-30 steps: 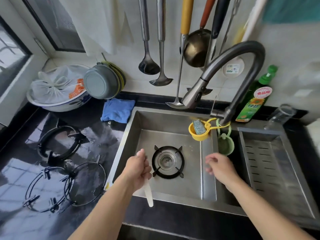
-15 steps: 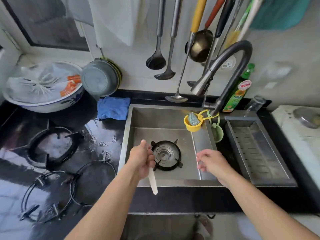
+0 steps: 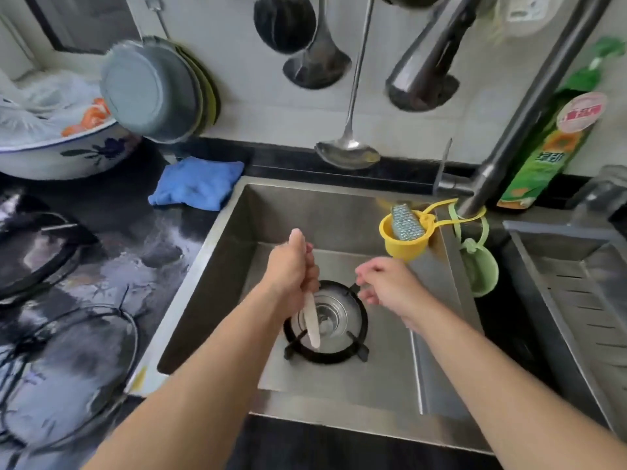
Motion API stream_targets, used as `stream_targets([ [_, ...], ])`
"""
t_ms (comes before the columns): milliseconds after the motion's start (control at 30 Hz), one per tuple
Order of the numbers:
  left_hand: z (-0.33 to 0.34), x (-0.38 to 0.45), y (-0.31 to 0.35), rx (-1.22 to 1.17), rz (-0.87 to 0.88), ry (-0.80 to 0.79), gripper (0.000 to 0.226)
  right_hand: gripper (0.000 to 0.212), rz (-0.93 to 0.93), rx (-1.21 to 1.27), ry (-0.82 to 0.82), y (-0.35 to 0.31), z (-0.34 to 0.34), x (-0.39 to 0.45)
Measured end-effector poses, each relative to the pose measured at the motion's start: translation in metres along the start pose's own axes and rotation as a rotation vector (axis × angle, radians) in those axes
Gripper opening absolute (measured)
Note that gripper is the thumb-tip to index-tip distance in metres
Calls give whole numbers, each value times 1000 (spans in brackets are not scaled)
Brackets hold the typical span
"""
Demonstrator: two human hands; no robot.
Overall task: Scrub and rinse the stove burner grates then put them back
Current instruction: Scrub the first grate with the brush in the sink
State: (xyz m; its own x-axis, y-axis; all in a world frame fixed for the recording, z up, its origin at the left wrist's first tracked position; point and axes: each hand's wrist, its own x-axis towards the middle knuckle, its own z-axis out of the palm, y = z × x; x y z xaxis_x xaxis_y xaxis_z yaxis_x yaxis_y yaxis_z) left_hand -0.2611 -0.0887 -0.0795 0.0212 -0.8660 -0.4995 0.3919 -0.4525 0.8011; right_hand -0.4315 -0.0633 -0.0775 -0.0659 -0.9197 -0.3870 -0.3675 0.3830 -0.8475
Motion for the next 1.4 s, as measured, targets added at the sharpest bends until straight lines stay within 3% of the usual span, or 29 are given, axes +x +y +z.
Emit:
stream_targets([
  [133, -8, 32, -44, 130, 45, -69, 36, 20, -83, -150, -42, 42, 18, 29],
  [267, -10, 33, -44, 397, 113, 43, 40, 15, -118, -185, -187, 48, 21, 20],
  [367, -15, 24, -47, 434, 172, 99, 50, 15, -126, -177, -142, 49, 17, 5],
  [567, -21, 13, -48, 522, 318, 42, 31, 19, -130, -232, -132, 42, 20, -7],
  [667, -23, 28, -53, 795, 381, 73, 26, 18, -143, -189, -118, 41, 22, 2],
  [767, -24, 27, -54, 1001, 368, 144, 45, 15, -93, -160, -114, 46, 24, 7],
  [867, -27, 25, -47, 832, 230, 173, 62, 15, -57, -144, -115, 45, 24, 5],
  [967, -20, 20, -50, 462, 193, -73, 37, 15, -63, -156, -106, 45, 20, 2],
  [1100, -7, 7, -47, 46, 155, -348, 28, 21, -76, 17, -218, 40, 20, 2],
  [1167, -4, 2, -42, -53, 126, -339, 32, 26, -50, 196, -375, 35, 24, -5],
  [1267, 1, 0, -35, -154, 84, -197, 48, 36, 12, 355, -560, 29, 24, -11],
  [1400, 2, 4, -38, -182, 13, -140, 61, 42, 0, 224, -628, 27, 26, -15],
])
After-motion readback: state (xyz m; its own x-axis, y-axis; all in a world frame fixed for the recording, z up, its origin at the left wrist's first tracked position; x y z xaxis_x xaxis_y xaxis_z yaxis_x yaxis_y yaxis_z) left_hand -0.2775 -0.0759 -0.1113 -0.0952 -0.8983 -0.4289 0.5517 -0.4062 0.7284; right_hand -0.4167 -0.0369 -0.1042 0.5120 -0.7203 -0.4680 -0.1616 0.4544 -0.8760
